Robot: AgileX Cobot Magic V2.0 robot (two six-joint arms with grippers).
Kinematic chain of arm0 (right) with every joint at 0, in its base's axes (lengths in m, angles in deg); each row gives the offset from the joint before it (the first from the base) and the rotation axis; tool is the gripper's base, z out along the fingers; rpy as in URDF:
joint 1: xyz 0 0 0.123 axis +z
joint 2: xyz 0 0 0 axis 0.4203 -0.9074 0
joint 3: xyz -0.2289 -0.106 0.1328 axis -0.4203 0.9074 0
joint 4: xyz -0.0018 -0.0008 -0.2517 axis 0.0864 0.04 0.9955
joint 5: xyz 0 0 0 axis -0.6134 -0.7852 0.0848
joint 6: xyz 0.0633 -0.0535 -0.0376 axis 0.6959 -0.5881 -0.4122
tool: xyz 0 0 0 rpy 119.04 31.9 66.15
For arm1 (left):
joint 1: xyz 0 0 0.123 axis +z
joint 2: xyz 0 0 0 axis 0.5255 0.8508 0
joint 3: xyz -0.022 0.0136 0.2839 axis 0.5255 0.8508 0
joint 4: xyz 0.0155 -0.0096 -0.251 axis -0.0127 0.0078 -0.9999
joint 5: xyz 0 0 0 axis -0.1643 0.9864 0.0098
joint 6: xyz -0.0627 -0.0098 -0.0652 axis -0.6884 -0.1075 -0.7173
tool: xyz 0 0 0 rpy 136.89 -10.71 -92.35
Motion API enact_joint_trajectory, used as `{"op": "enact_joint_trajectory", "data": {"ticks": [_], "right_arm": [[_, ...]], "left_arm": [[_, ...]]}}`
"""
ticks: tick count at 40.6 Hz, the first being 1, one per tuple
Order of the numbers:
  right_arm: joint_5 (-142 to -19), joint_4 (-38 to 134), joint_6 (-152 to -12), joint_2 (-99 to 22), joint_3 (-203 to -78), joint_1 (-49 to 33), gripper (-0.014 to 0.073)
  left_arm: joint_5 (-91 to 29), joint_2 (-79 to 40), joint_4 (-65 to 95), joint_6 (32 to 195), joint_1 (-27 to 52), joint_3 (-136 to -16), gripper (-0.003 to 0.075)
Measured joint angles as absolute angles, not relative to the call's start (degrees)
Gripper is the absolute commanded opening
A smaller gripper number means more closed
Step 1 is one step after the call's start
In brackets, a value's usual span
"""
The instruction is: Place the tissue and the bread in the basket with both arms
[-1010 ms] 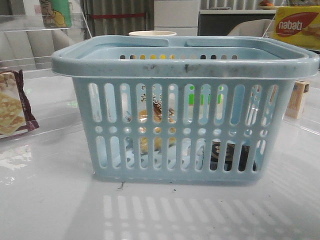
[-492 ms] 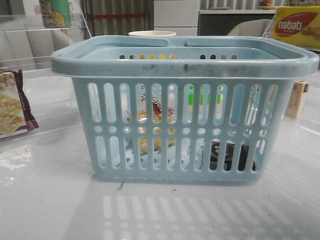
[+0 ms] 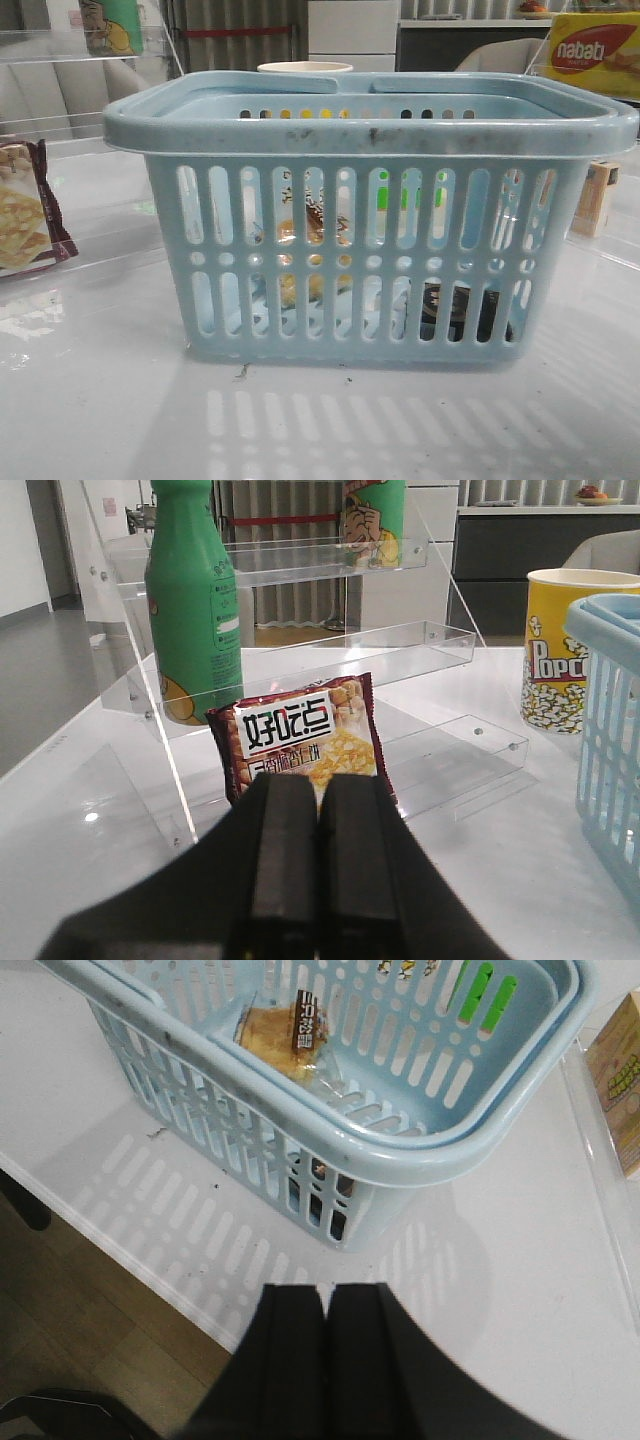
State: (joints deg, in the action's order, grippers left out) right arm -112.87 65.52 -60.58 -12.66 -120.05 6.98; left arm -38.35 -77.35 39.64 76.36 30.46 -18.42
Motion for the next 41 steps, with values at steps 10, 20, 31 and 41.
{"op": "enact_joint_trajectory", "data": {"ticks": [10, 20, 31, 41], "right_arm": [[-112.87, 65.52, -60.58, -12.66, -120.05, 6.98, 0.0054], [-112.87, 65.52, -60.58, -12.66, -120.05, 6.98, 0.0054], [-107.89, 65.52, -60.68, -5.66, -114.31, -1.87, 0.0054], [-90.12, 65.52, -60.78, 9.79, -97.86, -16.49, 0.0054]], "left_arm": [[-38.35, -77.35, 39.64, 76.36, 30.46, -18.42, 0.0090], [-38.35, -77.35, 39.64, 76.36, 30.46, -18.42, 0.0090], [-38.35, -77.35, 39.64, 76.36, 30.46, -18.42, 0.0090], [-38.35, -77.35, 39.64, 76.36, 30.46, -18.42, 0.0090]]}}
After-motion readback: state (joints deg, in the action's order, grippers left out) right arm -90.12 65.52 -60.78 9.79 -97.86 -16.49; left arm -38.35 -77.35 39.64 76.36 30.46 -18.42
